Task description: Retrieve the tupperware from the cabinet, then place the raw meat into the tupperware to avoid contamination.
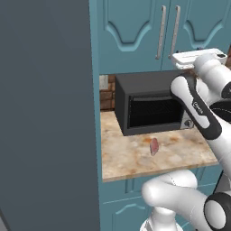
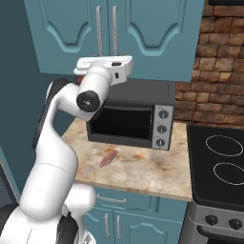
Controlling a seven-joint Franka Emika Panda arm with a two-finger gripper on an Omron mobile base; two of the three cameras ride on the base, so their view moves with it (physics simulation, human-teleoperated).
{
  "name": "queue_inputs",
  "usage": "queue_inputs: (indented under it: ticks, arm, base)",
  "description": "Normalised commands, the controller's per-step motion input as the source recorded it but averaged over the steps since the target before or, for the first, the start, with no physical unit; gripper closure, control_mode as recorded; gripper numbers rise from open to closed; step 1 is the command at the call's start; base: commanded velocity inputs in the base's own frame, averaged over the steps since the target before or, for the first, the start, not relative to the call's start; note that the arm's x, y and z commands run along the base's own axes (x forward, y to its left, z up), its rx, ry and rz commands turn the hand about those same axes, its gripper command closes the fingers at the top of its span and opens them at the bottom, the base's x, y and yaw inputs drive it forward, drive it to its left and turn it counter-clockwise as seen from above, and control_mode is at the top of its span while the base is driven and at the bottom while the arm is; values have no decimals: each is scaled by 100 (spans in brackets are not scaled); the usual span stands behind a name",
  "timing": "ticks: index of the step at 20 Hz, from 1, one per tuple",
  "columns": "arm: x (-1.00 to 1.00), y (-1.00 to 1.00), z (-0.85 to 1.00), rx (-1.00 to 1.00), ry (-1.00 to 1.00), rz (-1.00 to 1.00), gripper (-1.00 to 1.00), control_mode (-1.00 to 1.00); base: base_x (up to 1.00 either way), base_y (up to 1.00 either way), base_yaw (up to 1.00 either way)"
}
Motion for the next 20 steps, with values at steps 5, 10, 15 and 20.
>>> queue_inputs:
  ticks: [5,10,15,20]
  arm:
    - [30,0,0,0,0,0,-100,-100]
    - [27,0,-1,0,0,0,-100,-100]
    - [28,0,-1,0,0,0,-100,-100]
    - [32,0,0,0,0,0,-100,-100]
  base:
    - [0,0,0]
    - [0,0,0]
    - [0,0,0]
    - [0,0,0]
